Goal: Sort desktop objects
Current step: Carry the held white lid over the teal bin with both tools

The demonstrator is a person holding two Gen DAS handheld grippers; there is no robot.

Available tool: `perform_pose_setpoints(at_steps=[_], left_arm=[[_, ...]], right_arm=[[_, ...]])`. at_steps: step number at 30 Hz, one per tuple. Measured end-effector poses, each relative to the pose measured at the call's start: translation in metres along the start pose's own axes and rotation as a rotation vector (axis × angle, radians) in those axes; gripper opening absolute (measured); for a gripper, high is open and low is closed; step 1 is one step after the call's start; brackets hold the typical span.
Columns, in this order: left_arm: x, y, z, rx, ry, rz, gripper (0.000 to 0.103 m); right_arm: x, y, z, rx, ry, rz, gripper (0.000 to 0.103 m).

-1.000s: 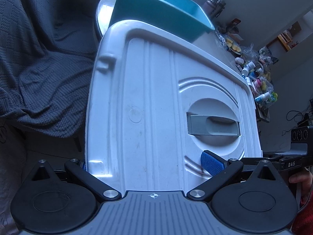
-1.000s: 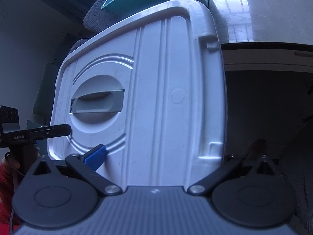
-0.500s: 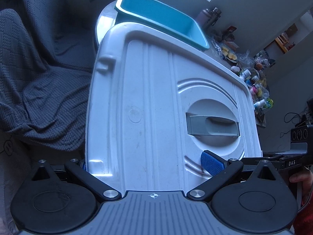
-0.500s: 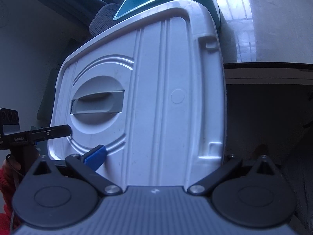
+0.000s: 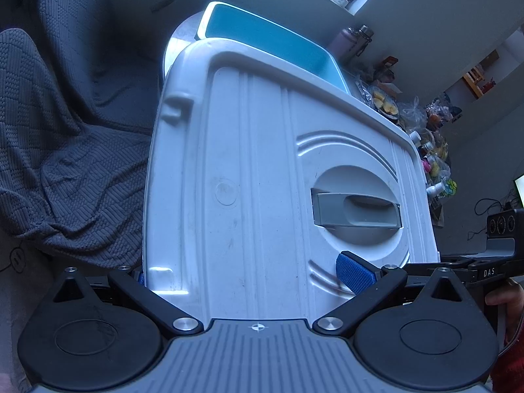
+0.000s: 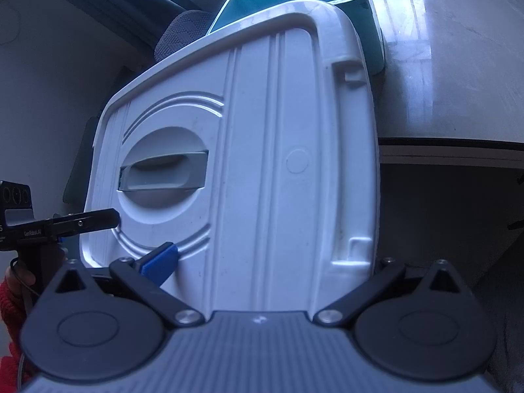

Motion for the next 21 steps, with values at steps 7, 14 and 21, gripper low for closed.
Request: perform_pose_setpoints(at_steps=[7, 14, 21], left_arm=[[-0.012, 0.031, -0.002, 0.009, 0.004, -0.012, 0.103], [-0.033, 0.07, -0.006, -0.014, -0.005, -0.015, 0.103], [-0.054, 0.104, -0.014, -0.017, -0.024, -0.003, 0.103]], right_arm=[[-0.015, 0.022, 0.003, 0.01, -0.003, 0.004, 0.103], [-0.016, 0.035, -0.011, -0.001, -0.006, -0.01, 0.103], [-0.02, 0.041, -0.013, -0.014, -0.024, -0.026, 0.103]])
Point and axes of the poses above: each gripper's, at about its wrist camera, not at the fingertips, and x roughly against the way its jaws point, z to its left, y to its top, the point moved 6 cm from there along -x, roughly the way its jaws point, and after that the axes turned 5 degrees about y, right-handed, at the moved point
